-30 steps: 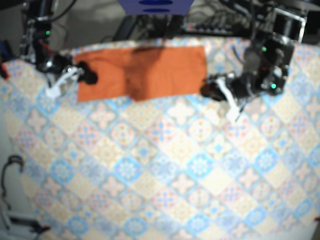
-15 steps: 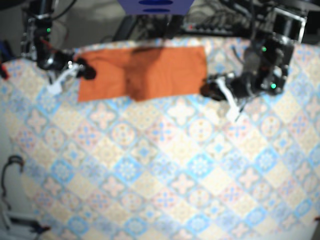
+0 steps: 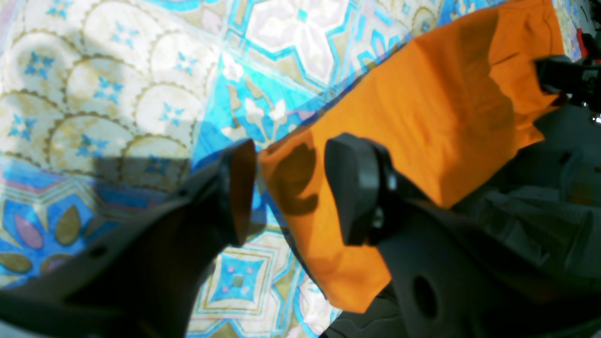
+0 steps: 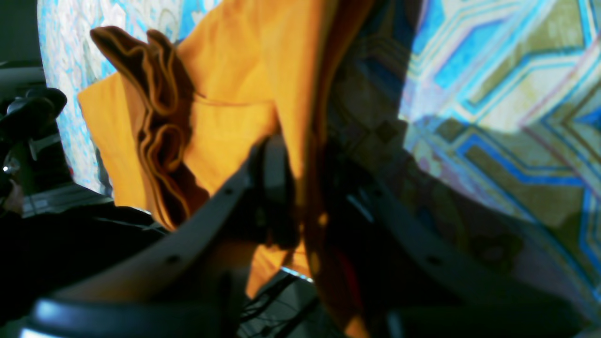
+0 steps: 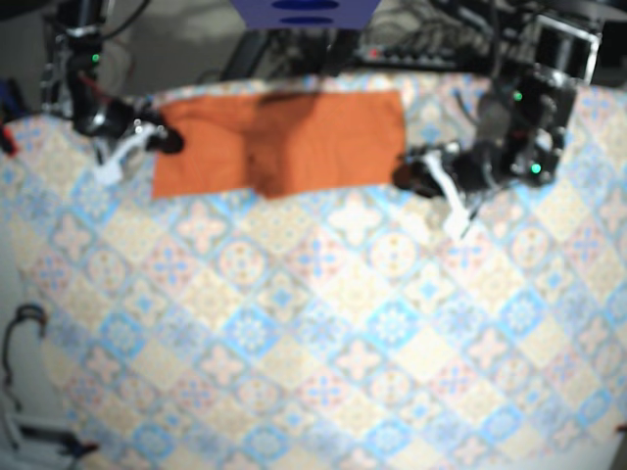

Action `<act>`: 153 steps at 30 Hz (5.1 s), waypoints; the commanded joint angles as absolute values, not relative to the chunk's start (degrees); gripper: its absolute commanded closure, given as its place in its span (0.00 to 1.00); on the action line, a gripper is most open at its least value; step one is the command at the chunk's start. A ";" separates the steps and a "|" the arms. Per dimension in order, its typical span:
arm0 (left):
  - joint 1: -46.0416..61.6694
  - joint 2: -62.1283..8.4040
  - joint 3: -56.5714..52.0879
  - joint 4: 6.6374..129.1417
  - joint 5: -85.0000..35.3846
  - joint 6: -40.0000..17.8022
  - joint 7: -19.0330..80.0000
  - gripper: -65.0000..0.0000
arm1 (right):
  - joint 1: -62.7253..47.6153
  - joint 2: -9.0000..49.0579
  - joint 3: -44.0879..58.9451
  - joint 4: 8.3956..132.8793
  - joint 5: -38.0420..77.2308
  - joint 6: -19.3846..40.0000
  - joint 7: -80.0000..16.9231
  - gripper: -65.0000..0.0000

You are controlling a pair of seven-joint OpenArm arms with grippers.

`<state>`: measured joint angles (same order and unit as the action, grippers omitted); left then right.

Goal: Fold the T-shirt properly
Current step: 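Close the right gripper on the strip's other end, then lift the held end and fold it toward the left gripper, then lower the folded end onto the shirt stack with the right gripper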

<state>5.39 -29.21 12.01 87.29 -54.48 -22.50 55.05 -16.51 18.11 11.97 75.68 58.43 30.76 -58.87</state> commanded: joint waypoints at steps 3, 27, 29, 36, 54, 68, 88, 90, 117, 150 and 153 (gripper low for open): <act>4.62 -29.93 11.47 88.22 -55.34 -22.81 54.37 0.58 | -16.04 19.03 12.18 82.07 54.90 31.16 -58.59 0.93; 4.62 -30.64 11.65 87.96 -55.25 -22.73 54.37 0.58 | -21.14 13.14 3.91 105.54 31.78 27.91 -60.97 1.00; 4.62 -30.73 11.65 87.96 -55.25 -22.73 54.37 0.58 | -21.14 12.88 2.95 106.33 31.08 27.91 -60.97 1.00; 4.70 -30.73 11.82 87.87 -55.16 -22.73 54.55 0.58 | -21.14 12.00 -1.98 108.79 30.37 25.98 -60.97 1.00; 4.70 -30.46 12.00 82.68 -54.90 -22.73 54.46 0.58 | -20.70 11.30 -13.32 109.85 30.64 19.03 -58.95 1.00; 4.62 -30.29 17.63 82.59 -48.48 -22.73 51.65 0.58 | -19.47 9.71 -15.52 110.29 30.55 19.03 -59.38 1.00; 4.62 -30.55 17.45 82.51 -47.34 -22.64 51.56 0.58 | -7.25 12.00 -32.75 110.29 25.27 19.03 -65.98 1.00; 4.62 -30.55 17.45 82.51 -46.29 -22.64 51.56 0.58 | -6.46 12.00 -34.95 110.29 23.16 19.03 -66.07 1.00; 4.70 -30.46 17.54 82.51 -42.86 -22.64 51.56 0.58 | 0.04 9.01 -51.74 109.85 2.68 19.03 -70.11 1.00; 4.70 -30.46 17.54 82.51 -42.86 -22.55 51.56 0.58 | 0.22 7.34 -51.56 109.76 1.63 19.03 -68.53 1.00; 4.70 -30.55 17.54 82.51 -42.86 -22.55 51.56 0.58 | 0.13 5.58 -52.00 109.67 1.71 19.03 -66.07 1.00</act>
